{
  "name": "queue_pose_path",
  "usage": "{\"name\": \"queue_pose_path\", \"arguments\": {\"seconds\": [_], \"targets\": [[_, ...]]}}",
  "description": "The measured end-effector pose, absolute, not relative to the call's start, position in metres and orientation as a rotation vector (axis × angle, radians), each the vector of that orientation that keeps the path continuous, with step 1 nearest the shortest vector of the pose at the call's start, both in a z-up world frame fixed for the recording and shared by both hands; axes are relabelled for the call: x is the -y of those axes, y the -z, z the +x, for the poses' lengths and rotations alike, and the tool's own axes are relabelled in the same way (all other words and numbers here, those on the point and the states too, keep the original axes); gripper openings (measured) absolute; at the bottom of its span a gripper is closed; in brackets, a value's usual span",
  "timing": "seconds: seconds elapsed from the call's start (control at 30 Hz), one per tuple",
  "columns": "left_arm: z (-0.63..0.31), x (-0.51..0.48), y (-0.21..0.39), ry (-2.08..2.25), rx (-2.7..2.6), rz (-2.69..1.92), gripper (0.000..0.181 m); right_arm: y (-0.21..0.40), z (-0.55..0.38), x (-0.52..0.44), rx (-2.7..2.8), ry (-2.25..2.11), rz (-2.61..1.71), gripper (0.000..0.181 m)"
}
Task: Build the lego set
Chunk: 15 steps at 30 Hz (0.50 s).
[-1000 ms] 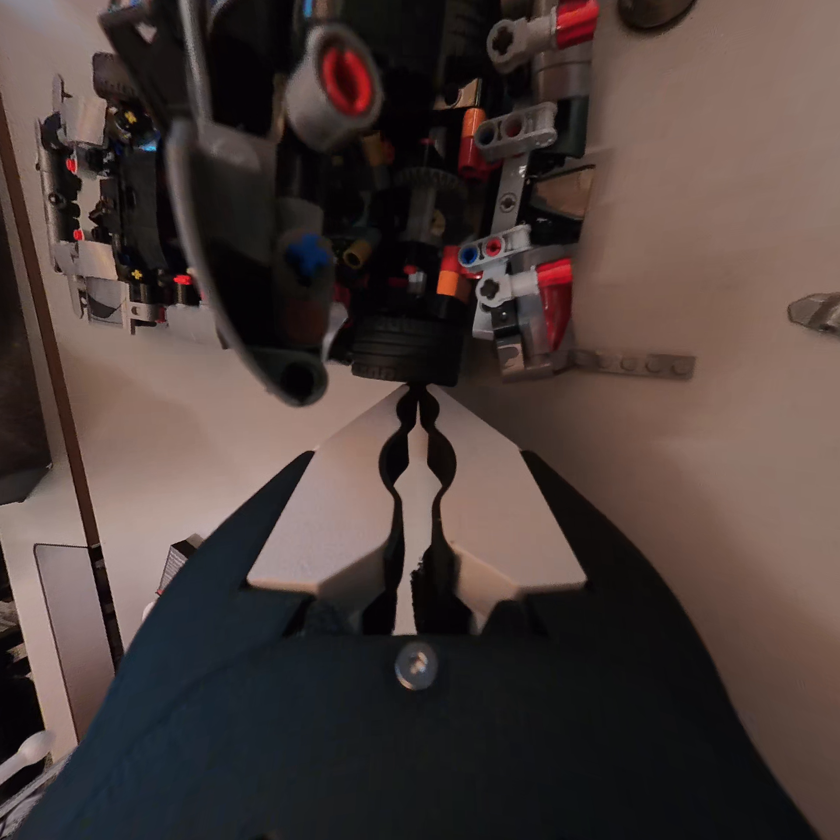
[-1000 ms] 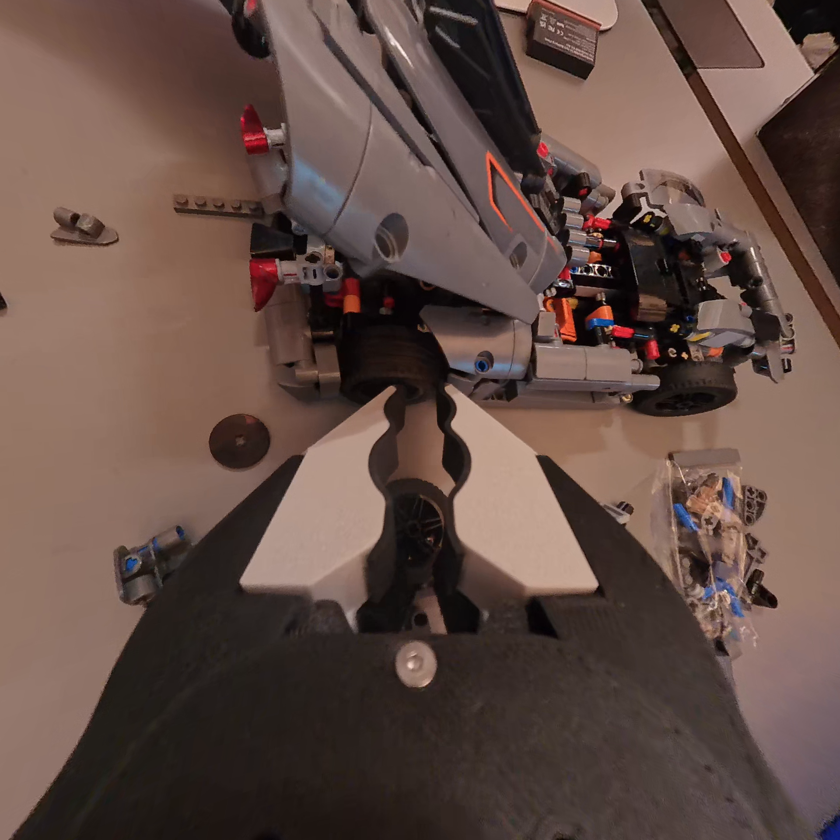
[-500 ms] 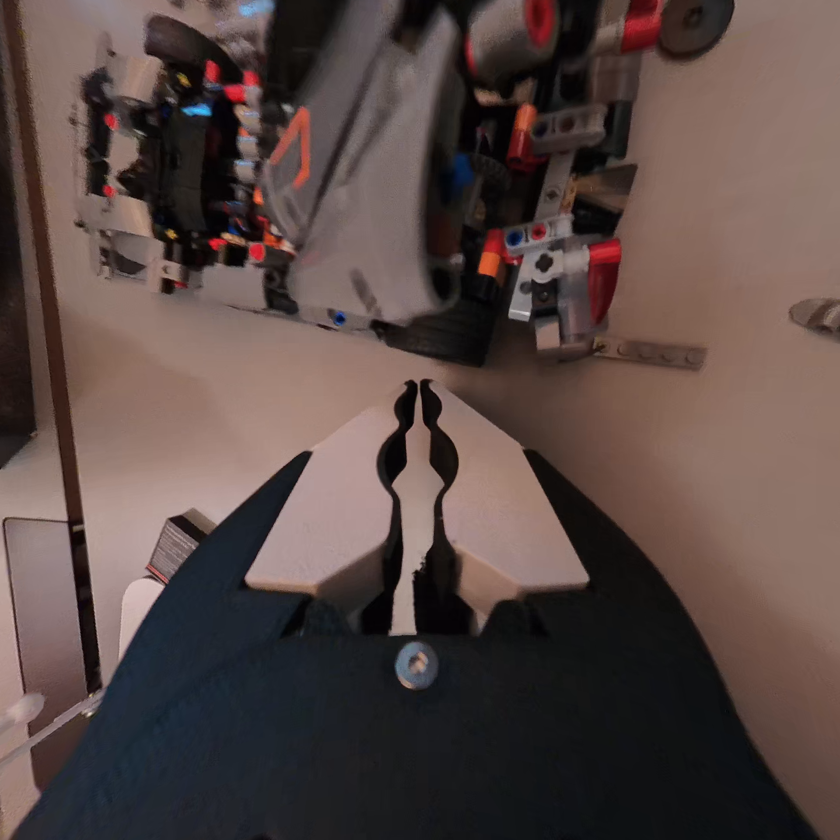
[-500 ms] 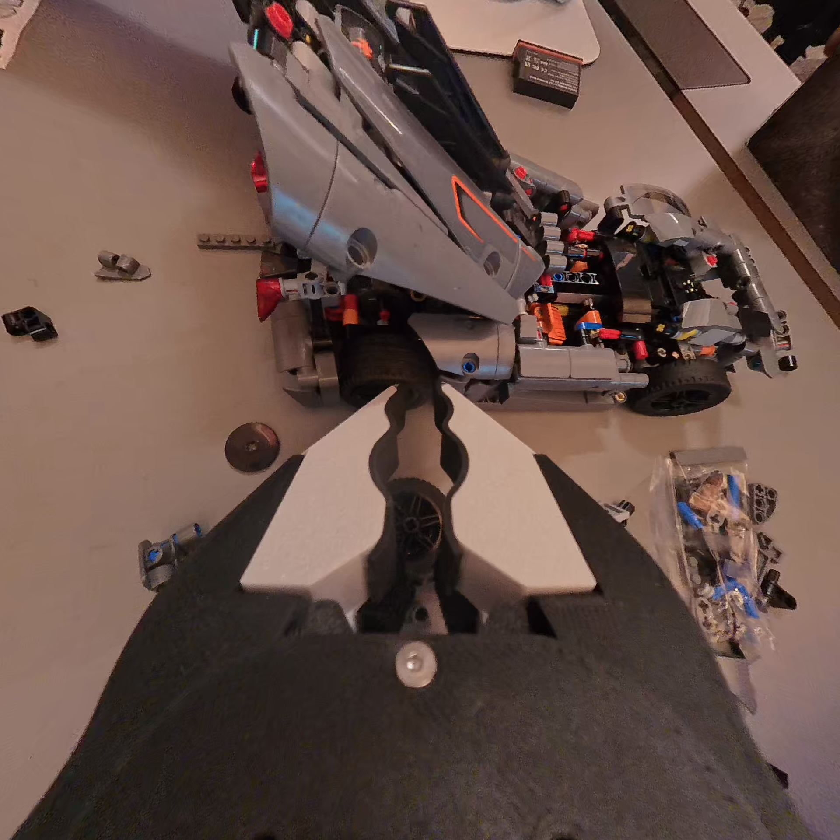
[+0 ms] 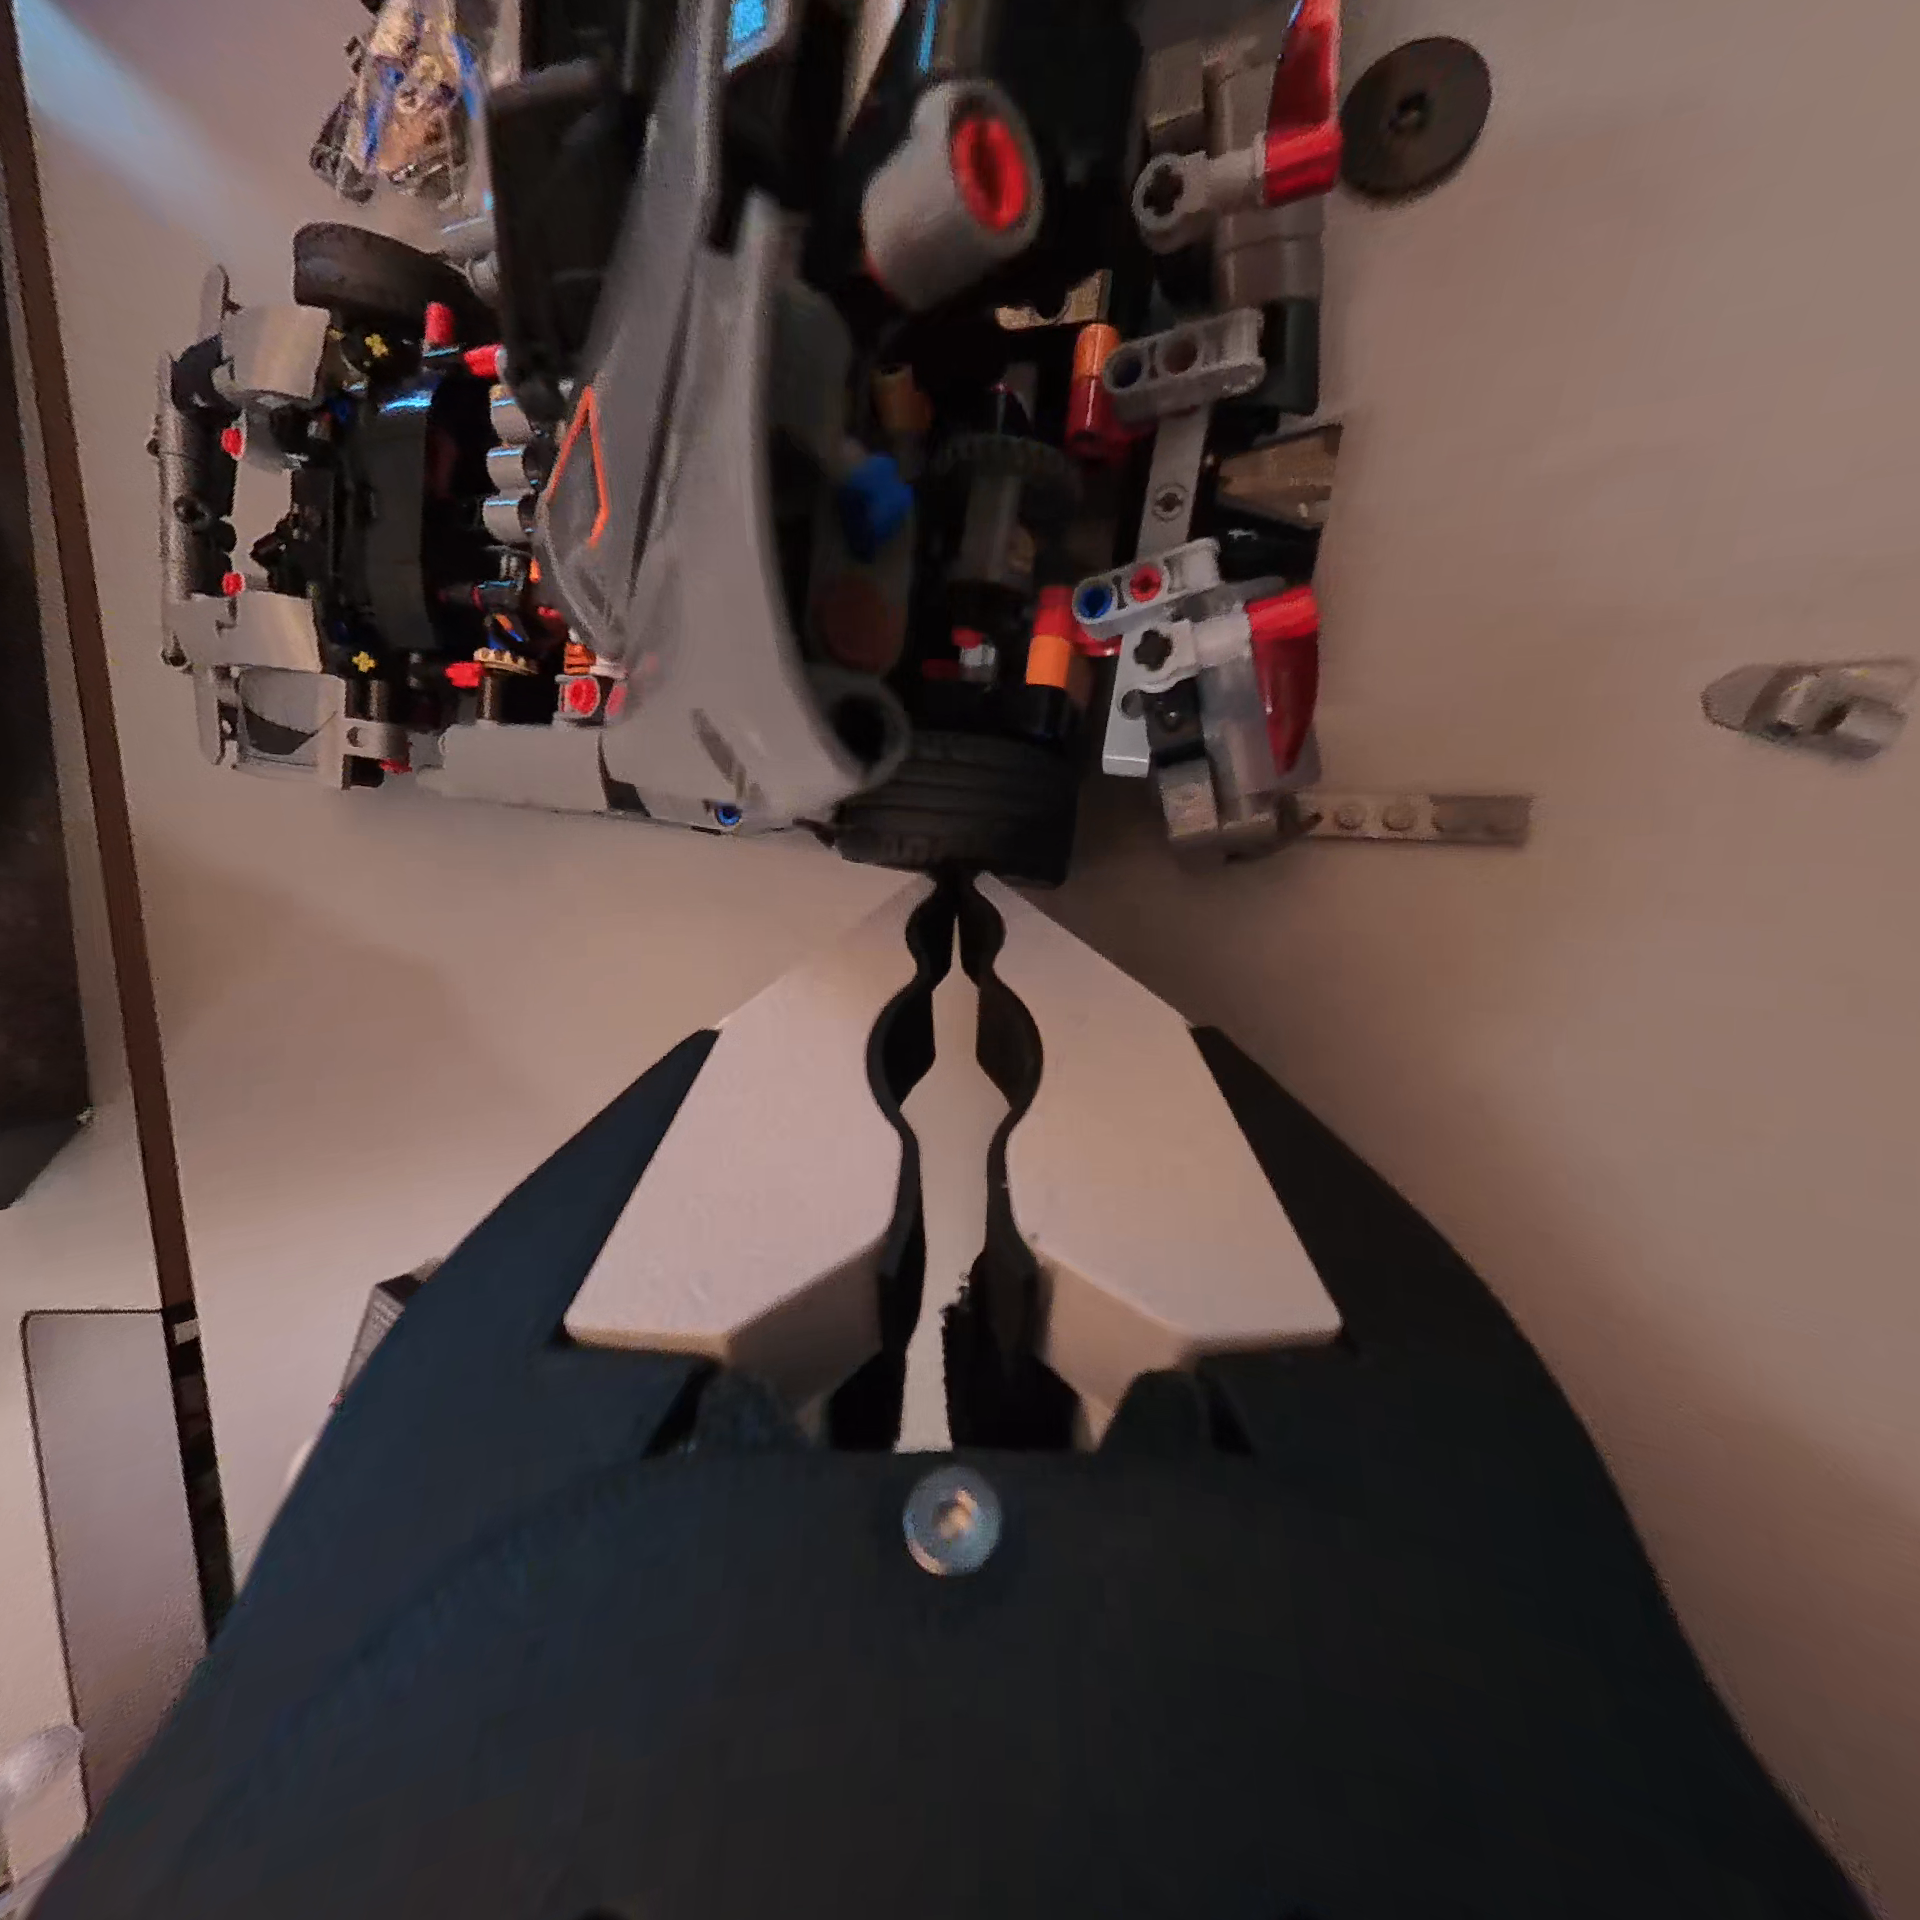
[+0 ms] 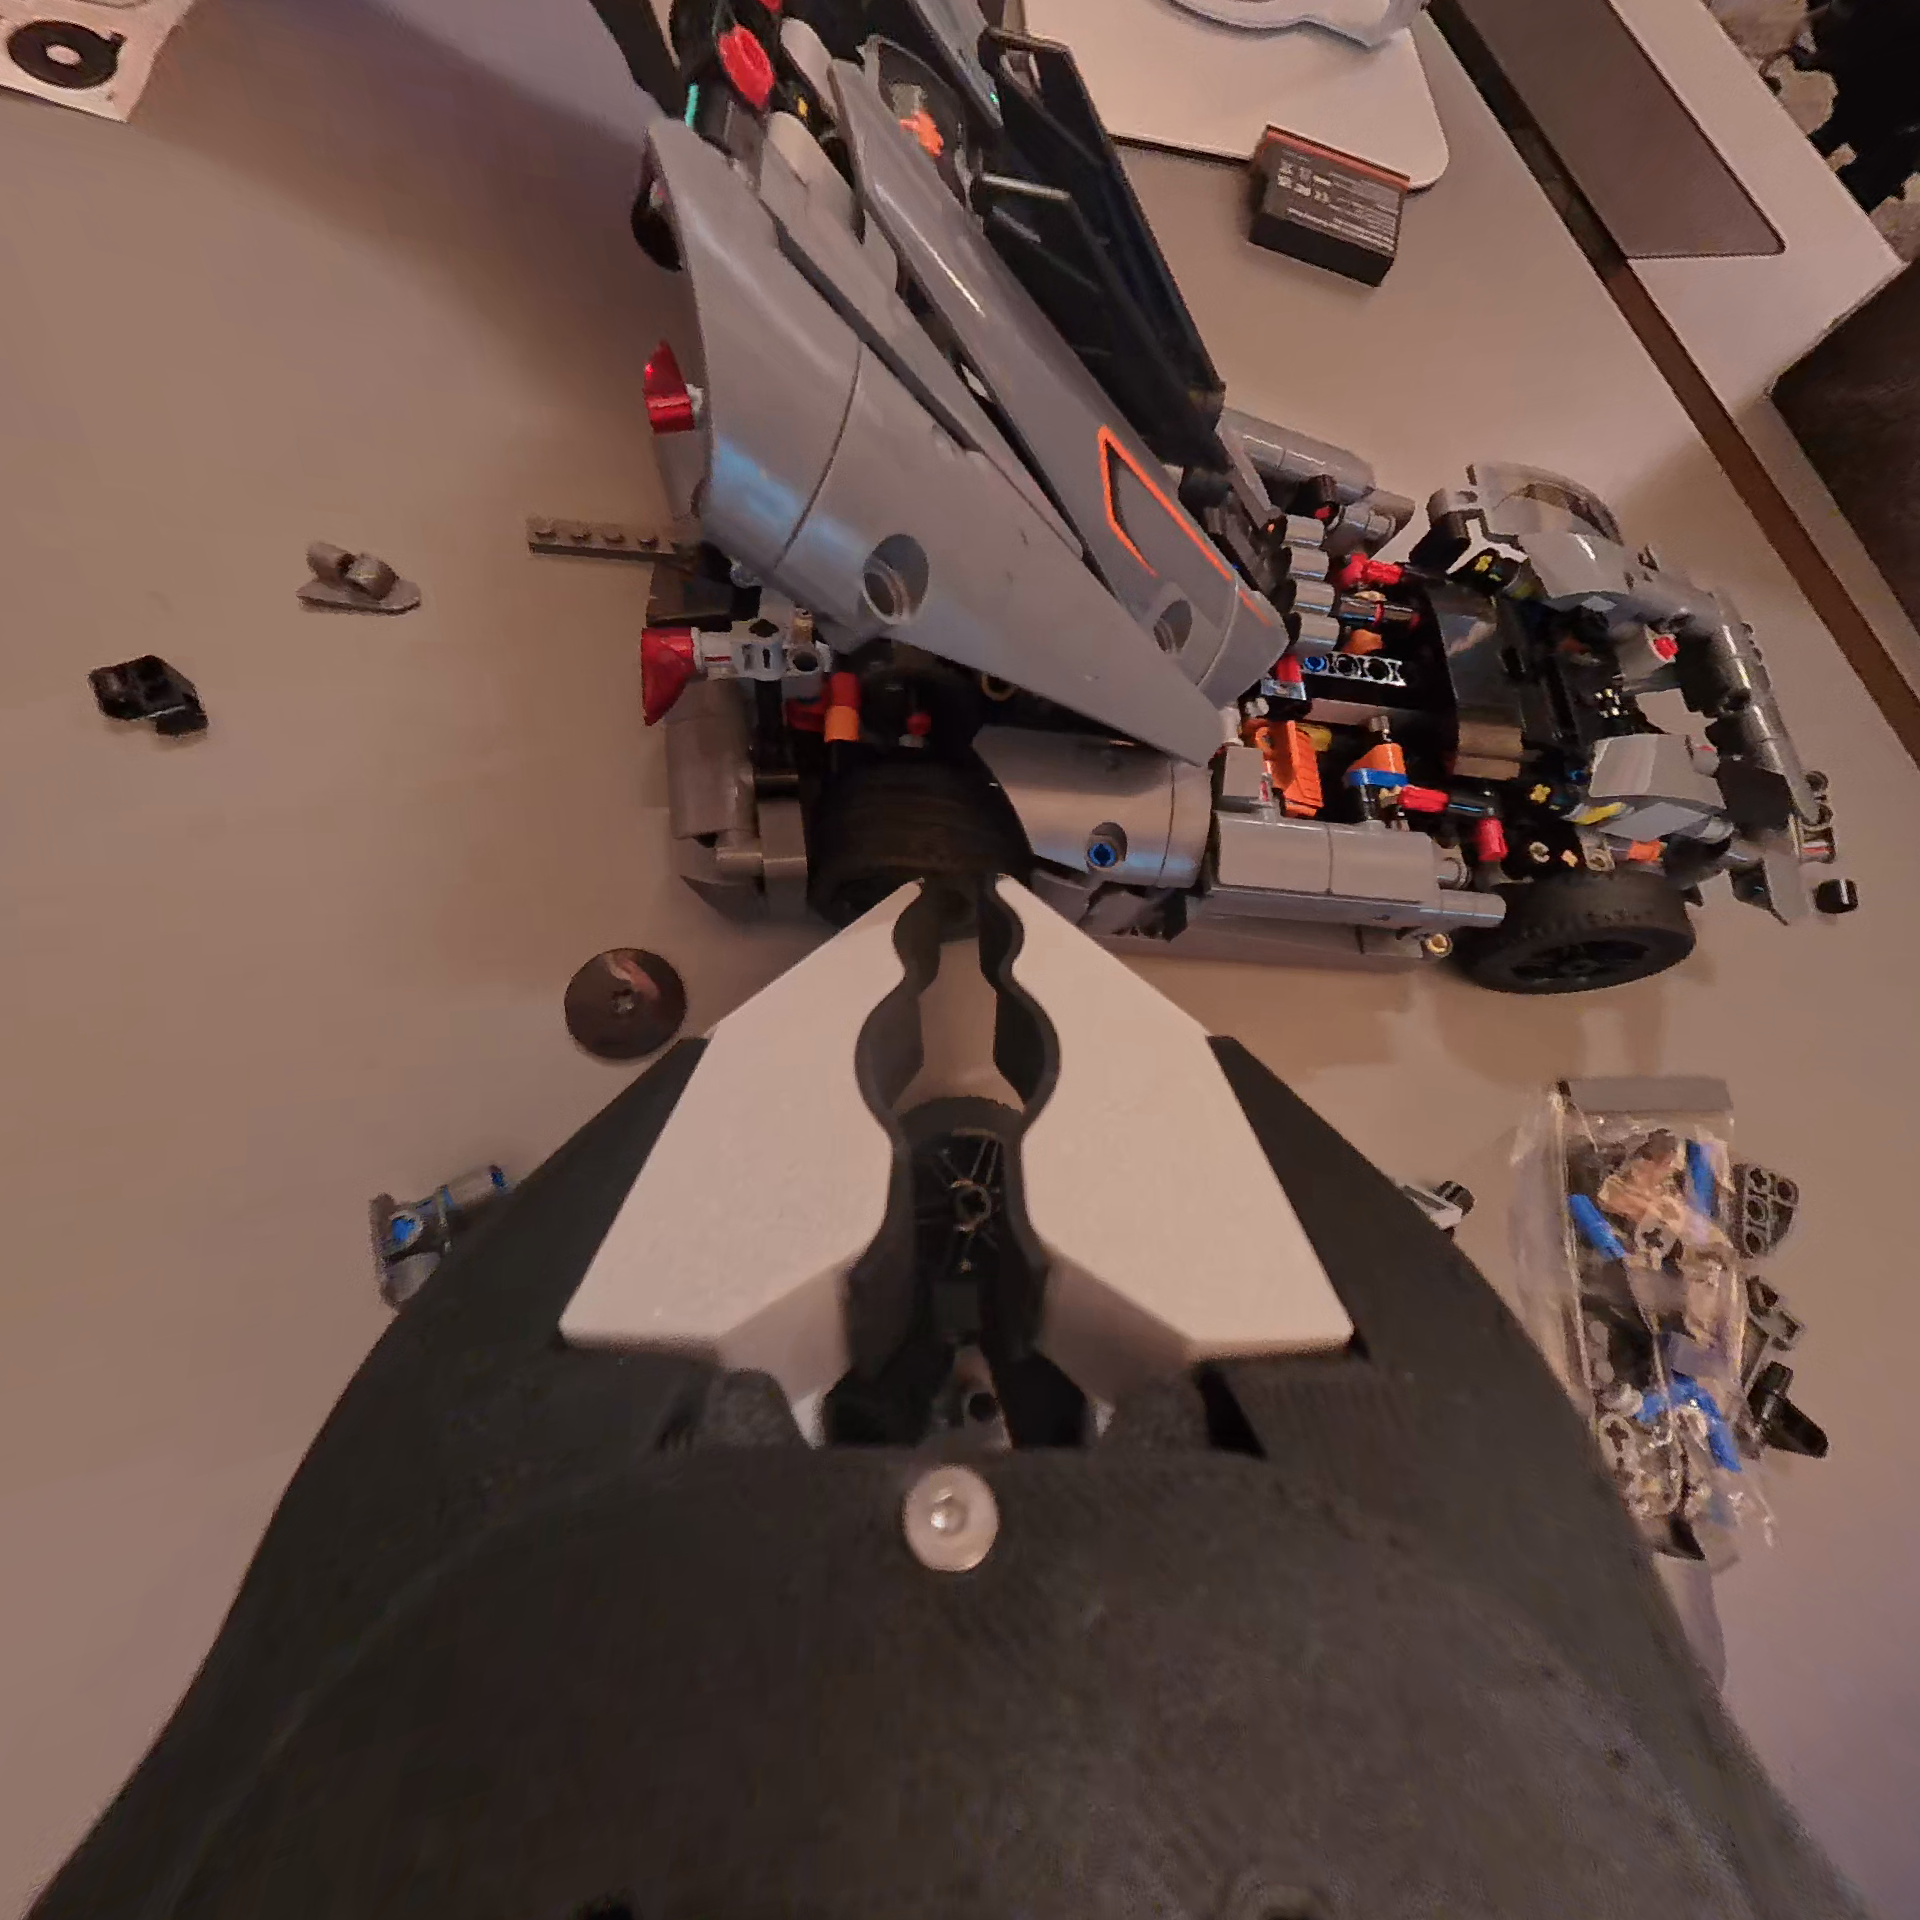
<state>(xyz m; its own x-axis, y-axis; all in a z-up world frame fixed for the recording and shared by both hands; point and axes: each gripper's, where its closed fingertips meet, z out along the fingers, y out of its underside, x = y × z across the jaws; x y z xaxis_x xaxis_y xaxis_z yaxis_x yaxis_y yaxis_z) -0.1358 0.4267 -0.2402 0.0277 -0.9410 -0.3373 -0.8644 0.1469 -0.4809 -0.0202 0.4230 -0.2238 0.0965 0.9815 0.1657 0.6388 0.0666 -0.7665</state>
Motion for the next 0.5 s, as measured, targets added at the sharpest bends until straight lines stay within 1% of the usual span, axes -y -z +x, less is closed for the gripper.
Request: {"name": "queue_pose_path", "arguments": {"seconds": [0.17, 0.3, 0.47, 0.5], "targets": [[-0.139, -0.417, 0.239, 0.213, -1.888, -1.727, 0.000, 0.220, -0.023, -0.413, 1.674, -0.576, -1.584, 0.003], [-0.141, -0.405, 0.235, 0.277, -1.928, -1.735, 0.000, 0.219, -0.023, -0.406, 1.695, -0.641, -1.579, 0.000], [-0.147, -0.416, 0.223, 0.251, -1.850, -1.753, 0.000, 0.208, -0.021, -0.409, 1.652, -0.674, -1.570, 0.000], [-0.147, -0.418, 0.220, 0.260, -1.831, -1.761, 0.000, 0.207, -0.020, -0.412, 1.632, -0.672, -1.580, 0.004]]}}
